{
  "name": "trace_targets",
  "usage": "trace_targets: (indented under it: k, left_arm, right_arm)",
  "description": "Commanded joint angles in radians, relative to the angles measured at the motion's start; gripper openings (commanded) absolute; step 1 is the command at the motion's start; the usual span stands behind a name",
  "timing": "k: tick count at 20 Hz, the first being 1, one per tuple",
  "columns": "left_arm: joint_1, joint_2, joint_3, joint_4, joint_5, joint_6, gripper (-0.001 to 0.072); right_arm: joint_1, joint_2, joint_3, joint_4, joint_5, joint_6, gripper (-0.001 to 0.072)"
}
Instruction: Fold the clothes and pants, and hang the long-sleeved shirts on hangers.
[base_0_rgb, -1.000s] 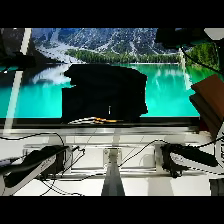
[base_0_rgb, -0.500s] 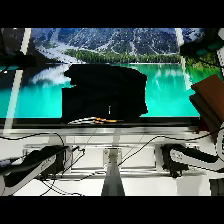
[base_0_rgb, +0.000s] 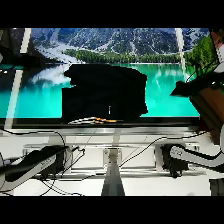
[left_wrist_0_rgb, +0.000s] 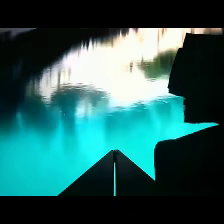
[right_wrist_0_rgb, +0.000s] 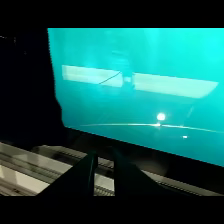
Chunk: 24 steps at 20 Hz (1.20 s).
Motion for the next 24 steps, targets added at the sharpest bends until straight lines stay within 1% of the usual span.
trace_targets:
  k: [1, 2, 4, 5, 11, 13, 15, 16, 17, 18, 19, 20, 22, 23, 24]
  left_arm:
    - [0.039, -0.040, -0.002, 0.006, -0.056, 0.057, 0.0006]
    - [0.066, -0.050, -0.005, 0.006, -0.082, 0.057, 0.0006]
    - [0.140, -0.065, -0.024, -0.014, -0.127, 0.058, 0.0006]
    - [0.183, -0.066, -0.041, -0.053, -0.136, 0.072, 0.0006]
    - [0.494, -0.064, -0.235, -0.507, -0.200, 0.290, 0.0007]
    - [0.571, -0.064, -0.319, -0.567, -0.203, 0.295, 0.0007]
    - [0.620, -0.064, -0.401, -0.567, -0.203, 0.293, 0.0018]
    - [0.636, -0.064, -0.439, -0.566, -0.202, 0.293, 0.0068]
    - [0.647, -0.064, -0.477, -0.567, -0.200, 0.293, 0.0254]
    - [0.649, -0.064, -0.516, -0.566, -0.199, 0.294, 0.0455]
    - [0.649, -0.064, -0.549, -0.560, -0.198, 0.298, 0.0536]
    - [0.649, -0.064, -0.583, -0.552, -0.195, 0.311, 0.0551]
    - [0.649, -0.064, -0.642, -0.536, -0.190, 0.378, 0.0551]
    - [0.649, -0.064, -0.668, -0.538, -0.175, 0.399, 0.0549]
    - [0.648, -0.064, -0.692, -0.555, -0.153, 0.415, 0.0545]
  right_arm:
    - [0.002, 0.000, -0.178, 0.182, -0.102, -0.098, 0.0146]
    - [0.011, -0.001, -0.208, 0.180, -0.125, -0.105, 0.0193]
    - [0.026, -0.001, -0.259, 0.183, -0.148, -0.119, 0.0390]
    - [0.035, -0.001, -0.283, 0.186, -0.160, -0.119, 0.0426]
    - [0.164, -0.001, -0.394, 0.255, -0.256, -0.111, 0.0432]
    - [0.214, -0.001, -0.414, 0.275, -0.294, -0.039, 0.0433]
    - [0.237, -0.001, -0.415, 0.298, -0.320, -0.021, 0.0432]
    - [0.240, -0.001, -0.415, 0.318, -0.320, -0.022, 0.0432]
    - [0.240, -0.001, -0.416, 0.340, -0.320, -0.022, 0.0431]
    - [0.240, -0.001, -0.416, 0.349, -0.328, -0.022, 0.0431]
    - [0.240, -0.001, -0.416, 0.353, -0.346, -0.023, 0.0426]
    - [0.240, -0.001, -0.416, 0.357, -0.362, -0.023, 0.0370]
    - [0.240, -0.001, -0.415, 0.376, -0.373, -0.047, 0.0132]
    - [0.240, -0.001, -0.416, 0.377, -0.372, -0.068, 0.0028]
    - [0.240, -0.001, -0.415, 0.377, -0.372, -0.087, 0.0027]
